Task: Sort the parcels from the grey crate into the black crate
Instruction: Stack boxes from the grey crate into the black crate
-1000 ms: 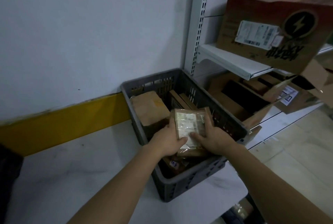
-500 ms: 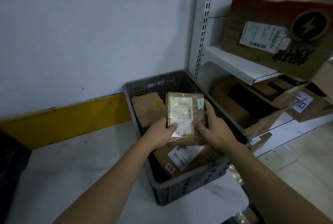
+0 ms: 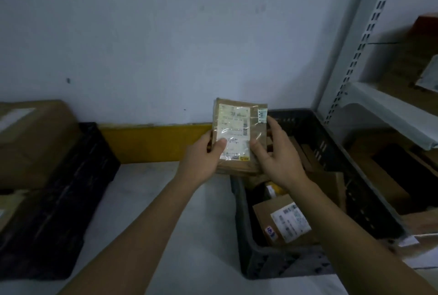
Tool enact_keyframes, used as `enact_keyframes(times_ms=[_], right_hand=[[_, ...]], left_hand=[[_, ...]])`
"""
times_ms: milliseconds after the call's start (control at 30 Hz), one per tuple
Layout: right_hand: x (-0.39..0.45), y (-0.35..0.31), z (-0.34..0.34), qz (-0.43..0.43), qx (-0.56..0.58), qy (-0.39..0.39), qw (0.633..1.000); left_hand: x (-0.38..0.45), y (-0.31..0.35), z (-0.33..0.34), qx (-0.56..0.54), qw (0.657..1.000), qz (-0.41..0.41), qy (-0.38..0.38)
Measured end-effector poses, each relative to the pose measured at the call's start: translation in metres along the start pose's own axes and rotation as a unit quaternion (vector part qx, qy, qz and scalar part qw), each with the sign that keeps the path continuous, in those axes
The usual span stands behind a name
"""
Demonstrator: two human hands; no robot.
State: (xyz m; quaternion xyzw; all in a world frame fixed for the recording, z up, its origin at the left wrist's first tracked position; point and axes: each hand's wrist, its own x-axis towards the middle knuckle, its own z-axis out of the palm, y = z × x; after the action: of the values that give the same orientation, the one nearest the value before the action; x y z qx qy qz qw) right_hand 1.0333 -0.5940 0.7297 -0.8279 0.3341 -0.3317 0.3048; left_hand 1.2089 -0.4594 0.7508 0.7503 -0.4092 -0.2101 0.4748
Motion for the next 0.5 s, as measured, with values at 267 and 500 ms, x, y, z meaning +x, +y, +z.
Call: enact_keyframes(times_ms=[267, 500], right_hand=[[0.008, -0.088, 0.087, -0.072, 0.012, -0.081, 0.994], [-0.011, -0.177, 0.171, -0.104, 0.061, -0.125, 0.985]], left_hand=[[-0.040, -0.040, -0.116, 0.022, 0.992, -0.019, 0.120], [-0.095, -0.086, -0.223, 0.041, 0.984, -0.056, 0.162]])
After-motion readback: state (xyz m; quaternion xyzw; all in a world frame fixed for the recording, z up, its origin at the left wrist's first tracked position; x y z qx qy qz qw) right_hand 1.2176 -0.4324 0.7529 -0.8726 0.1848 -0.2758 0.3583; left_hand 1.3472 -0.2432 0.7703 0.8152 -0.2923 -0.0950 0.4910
